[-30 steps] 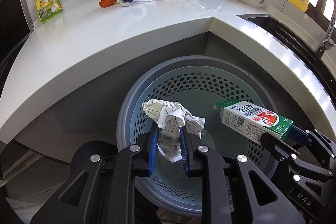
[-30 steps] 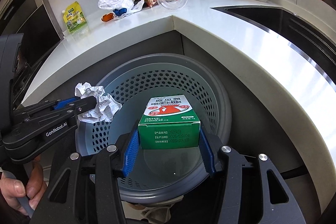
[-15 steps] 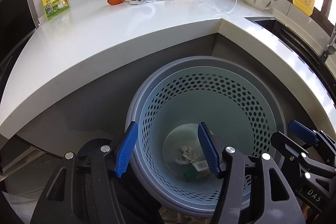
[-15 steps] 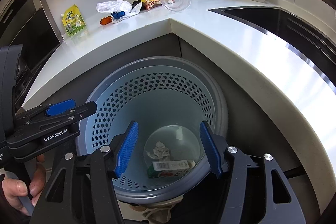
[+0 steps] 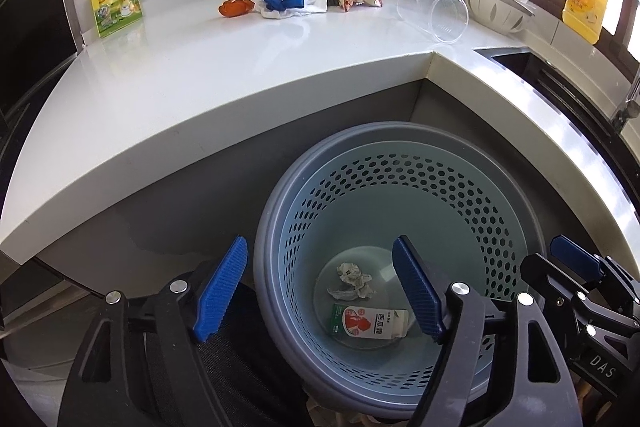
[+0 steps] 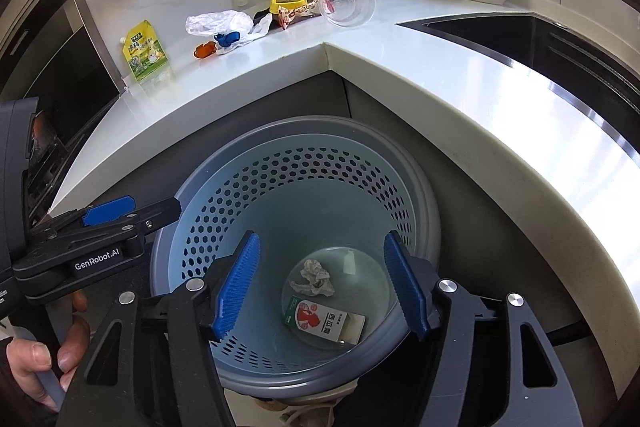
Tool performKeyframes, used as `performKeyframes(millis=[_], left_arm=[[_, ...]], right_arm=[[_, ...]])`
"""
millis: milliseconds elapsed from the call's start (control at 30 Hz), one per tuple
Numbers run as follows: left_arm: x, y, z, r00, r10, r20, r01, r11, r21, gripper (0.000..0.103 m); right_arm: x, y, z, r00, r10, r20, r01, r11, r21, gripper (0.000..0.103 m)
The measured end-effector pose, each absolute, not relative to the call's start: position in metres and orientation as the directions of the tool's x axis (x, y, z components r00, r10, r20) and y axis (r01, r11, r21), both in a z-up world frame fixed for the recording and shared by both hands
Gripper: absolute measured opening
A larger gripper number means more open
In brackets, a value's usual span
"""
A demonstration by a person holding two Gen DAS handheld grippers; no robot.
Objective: Collect trash
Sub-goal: 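Move both tools back toward the countertop trash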
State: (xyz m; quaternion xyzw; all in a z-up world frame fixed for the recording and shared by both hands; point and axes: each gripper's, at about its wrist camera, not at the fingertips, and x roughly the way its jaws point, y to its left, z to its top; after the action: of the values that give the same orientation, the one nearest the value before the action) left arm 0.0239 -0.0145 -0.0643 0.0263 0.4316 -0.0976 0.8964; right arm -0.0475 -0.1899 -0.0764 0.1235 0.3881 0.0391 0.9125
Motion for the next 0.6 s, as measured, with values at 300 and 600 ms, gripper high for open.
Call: performKeyframes(millis=[300,600], left_arm=[[0.043,-0.003,-0.029,0.693,-0.145,-0.706,0.162,0.986,-0.043,0.084],[0.084,0.007,0.007,0.736,-0.126,-0.665,0.113,0.992,-0.064,0.091]], right_arm=[[-0.019,-0.203,-0.043,0.76,0.127,-0.638,0.042,0.969,0.243,0.07],[0.034,-0.212,-0.009,0.791,0.104,-0.603,0.035,0.976,0.214,0.077]])
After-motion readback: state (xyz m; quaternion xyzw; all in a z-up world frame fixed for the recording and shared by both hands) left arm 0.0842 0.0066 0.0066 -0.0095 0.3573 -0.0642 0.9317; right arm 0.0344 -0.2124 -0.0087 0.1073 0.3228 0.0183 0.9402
